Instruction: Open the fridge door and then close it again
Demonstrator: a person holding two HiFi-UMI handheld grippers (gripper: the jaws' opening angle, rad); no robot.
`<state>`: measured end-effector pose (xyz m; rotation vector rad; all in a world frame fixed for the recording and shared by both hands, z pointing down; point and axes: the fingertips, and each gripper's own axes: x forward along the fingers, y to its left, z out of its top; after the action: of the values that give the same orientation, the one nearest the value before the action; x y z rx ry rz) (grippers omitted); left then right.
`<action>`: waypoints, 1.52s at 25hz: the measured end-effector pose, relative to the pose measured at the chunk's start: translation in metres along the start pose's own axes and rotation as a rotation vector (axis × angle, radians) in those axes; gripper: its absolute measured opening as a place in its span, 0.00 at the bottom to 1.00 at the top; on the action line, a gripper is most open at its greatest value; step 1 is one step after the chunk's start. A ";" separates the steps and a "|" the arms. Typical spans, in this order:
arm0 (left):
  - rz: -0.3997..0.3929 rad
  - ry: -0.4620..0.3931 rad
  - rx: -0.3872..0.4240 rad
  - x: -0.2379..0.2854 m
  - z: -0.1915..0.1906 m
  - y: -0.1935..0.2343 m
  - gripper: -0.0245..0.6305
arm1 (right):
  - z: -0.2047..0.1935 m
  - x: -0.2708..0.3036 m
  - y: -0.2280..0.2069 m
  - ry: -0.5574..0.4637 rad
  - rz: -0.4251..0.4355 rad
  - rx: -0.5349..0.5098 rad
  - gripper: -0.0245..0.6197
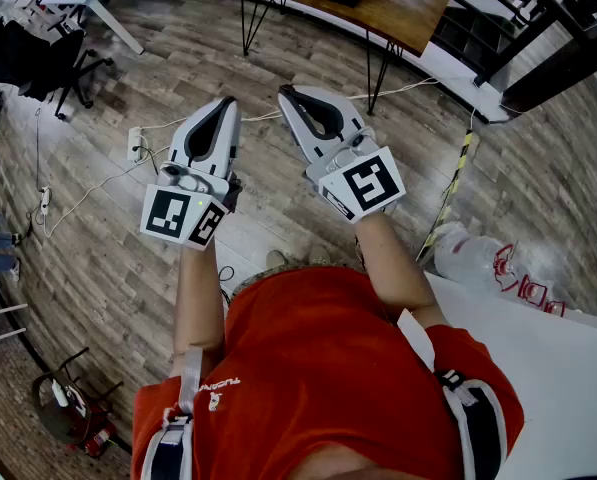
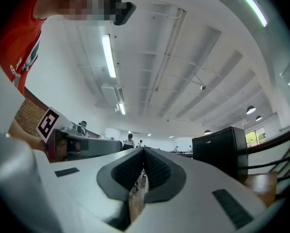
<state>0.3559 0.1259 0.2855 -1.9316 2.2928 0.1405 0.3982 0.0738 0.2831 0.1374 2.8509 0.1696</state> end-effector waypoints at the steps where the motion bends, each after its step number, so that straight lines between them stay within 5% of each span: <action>1: 0.002 0.001 -0.001 0.002 -0.001 -0.003 0.05 | 0.000 -0.003 -0.003 -0.002 0.002 0.001 0.08; 12: 0.057 0.006 -0.021 0.018 -0.014 -0.024 0.05 | -0.004 -0.031 -0.023 -0.004 0.064 0.036 0.08; 20: 0.069 -0.001 -0.035 0.037 -0.024 0.004 0.05 | -0.019 -0.005 -0.039 0.001 0.084 0.029 0.08; 30: 0.026 -0.030 -0.053 0.070 -0.036 0.108 0.05 | -0.053 0.094 -0.059 0.025 0.056 -0.011 0.08; 38: -0.084 -0.017 -0.075 0.102 -0.038 0.220 0.05 | -0.083 0.212 -0.080 0.058 -0.042 -0.025 0.08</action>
<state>0.1205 0.0586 0.3023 -2.0507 2.2213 0.2360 0.1661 0.0101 0.2942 0.0686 2.9052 0.2031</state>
